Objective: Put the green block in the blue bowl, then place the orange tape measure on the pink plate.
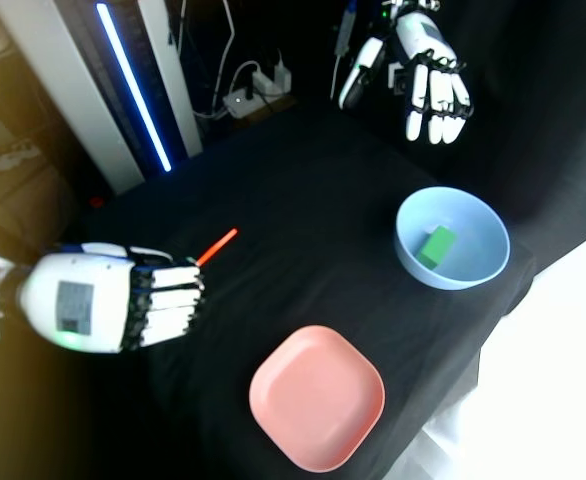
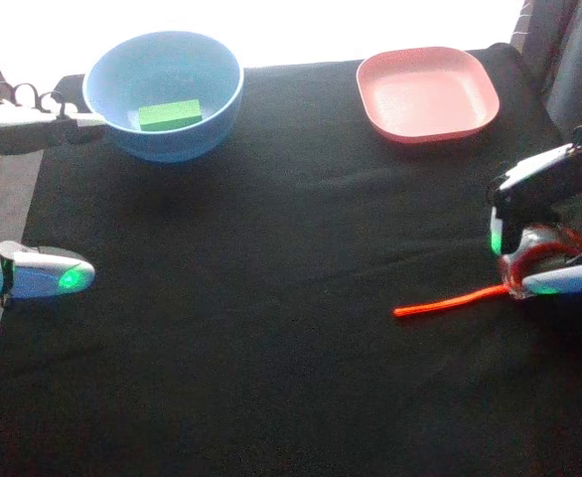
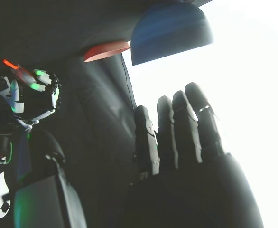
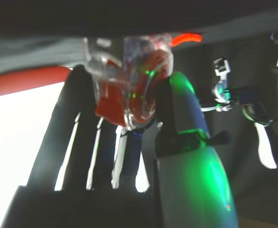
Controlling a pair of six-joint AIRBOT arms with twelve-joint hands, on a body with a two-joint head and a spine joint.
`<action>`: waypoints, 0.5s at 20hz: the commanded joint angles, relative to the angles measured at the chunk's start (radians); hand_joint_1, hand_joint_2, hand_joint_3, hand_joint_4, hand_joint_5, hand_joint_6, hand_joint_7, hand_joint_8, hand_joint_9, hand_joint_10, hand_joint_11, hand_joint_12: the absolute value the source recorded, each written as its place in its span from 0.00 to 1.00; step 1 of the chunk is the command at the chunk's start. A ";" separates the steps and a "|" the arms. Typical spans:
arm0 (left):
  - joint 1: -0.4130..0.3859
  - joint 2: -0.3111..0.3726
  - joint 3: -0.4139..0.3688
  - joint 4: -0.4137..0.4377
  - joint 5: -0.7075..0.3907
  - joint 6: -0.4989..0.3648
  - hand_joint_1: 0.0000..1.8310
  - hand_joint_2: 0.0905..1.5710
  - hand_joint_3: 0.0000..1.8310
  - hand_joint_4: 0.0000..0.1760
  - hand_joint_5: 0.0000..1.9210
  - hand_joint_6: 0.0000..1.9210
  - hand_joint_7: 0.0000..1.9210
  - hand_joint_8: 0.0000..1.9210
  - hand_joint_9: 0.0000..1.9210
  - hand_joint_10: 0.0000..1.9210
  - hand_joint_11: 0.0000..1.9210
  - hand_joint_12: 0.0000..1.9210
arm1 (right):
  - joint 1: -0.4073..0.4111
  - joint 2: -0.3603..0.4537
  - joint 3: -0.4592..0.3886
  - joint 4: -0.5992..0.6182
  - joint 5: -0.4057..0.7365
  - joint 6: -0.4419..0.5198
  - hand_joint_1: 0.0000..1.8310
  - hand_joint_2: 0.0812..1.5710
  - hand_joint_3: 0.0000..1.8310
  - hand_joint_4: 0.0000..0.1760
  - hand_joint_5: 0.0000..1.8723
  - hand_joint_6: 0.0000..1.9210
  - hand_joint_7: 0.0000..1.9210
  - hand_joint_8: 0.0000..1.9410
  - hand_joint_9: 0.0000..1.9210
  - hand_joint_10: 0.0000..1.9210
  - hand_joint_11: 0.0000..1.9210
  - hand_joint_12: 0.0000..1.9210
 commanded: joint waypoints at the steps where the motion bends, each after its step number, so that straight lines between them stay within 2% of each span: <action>1: 0.000 0.004 0.001 -0.025 -0.122 -0.008 0.38 0.50 0.00 0.60 0.25 0.00 0.19 0.00 0.15 0.01 0.00 0.50 | 0.024 0.010 -0.007 0.034 0.134 0.008 0.75 0.69 0.00 0.00 0.52 0.47 0.49 0.54 0.50 0.65 0.46 0.74; 2: 0.001 0.004 0.001 -0.025 -0.123 -0.008 0.38 0.50 0.00 0.54 0.25 0.01 0.19 0.00 0.15 0.01 0.00 0.50 | 0.039 0.016 -0.011 0.034 0.153 0.008 0.75 0.69 0.00 0.00 0.56 0.37 0.47 0.60 0.48 0.70 0.45 0.78; 3: 0.005 0.004 0.001 -0.026 -0.127 -0.009 0.38 0.50 0.00 0.50 0.26 0.01 0.19 0.00 0.15 0.01 0.00 0.49 | 0.060 0.023 -0.013 0.035 0.177 0.008 0.70 0.70 0.00 0.00 0.58 0.30 0.45 0.71 0.46 0.77 0.45 0.87; 4: 0.010 0.004 0.001 -0.029 -0.131 -0.010 0.39 0.51 0.00 0.47 0.26 0.00 0.19 0.00 0.15 0.00 0.00 0.48 | 0.083 0.030 -0.013 0.038 0.197 0.008 0.69 0.70 0.00 0.00 0.58 0.30 0.46 0.72 0.49 0.78 0.48 0.89; 5: 0.012 0.004 0.001 -0.030 -0.133 -0.011 0.40 0.51 0.00 0.43 0.26 0.00 0.19 0.00 0.16 0.00 0.00 0.50 | 0.096 0.030 -0.012 0.042 0.208 0.004 0.69 0.71 0.00 0.00 0.58 0.31 0.44 0.76 0.49 0.84 0.48 0.95; 6: 0.012 0.004 0.001 -0.031 -0.133 -0.011 0.40 0.51 0.00 0.43 0.26 0.00 0.19 0.00 0.16 0.00 0.00 0.50 | 0.116 0.033 -0.010 0.051 0.222 -0.006 0.68 0.72 0.00 0.00 0.57 0.34 0.42 0.78 0.46 0.85 0.48 0.93; 7: 0.012 0.002 0.001 -0.032 -0.133 -0.011 0.40 0.51 0.00 0.40 0.27 0.00 0.19 0.00 0.16 0.00 0.00 0.50 | 0.139 0.034 -0.002 0.065 0.232 -0.028 0.69 0.71 0.00 0.00 0.58 0.35 0.45 0.72 0.48 0.78 0.46 0.89; 8: 0.014 -0.002 0.002 -0.034 -0.132 -0.011 0.40 0.51 0.00 0.38 0.27 0.00 0.19 0.00 0.16 0.00 0.00 0.51 | 0.152 0.033 0.013 0.100 0.245 -0.048 0.74 0.70 0.00 0.00 0.55 0.44 0.45 0.61 0.46 0.71 0.42 0.81; 9: 0.014 -0.005 0.004 -0.034 -0.130 -0.011 0.42 0.52 0.00 0.30 0.27 0.00 0.19 0.00 0.16 0.00 0.00 0.51 | 0.168 0.030 0.022 0.110 0.247 -0.058 0.70 0.69 0.00 0.00 0.59 0.36 0.48 0.64 0.49 0.75 0.44 0.87; 10: 0.013 -0.006 0.004 -0.035 -0.131 -0.011 0.42 0.52 0.00 0.28 0.27 0.00 0.19 0.00 0.16 0.00 0.00 0.50 | 0.216 0.012 0.050 0.117 0.233 -0.077 0.70 0.69 0.00 0.00 0.58 0.34 0.49 0.67 0.51 0.83 0.48 0.95</action>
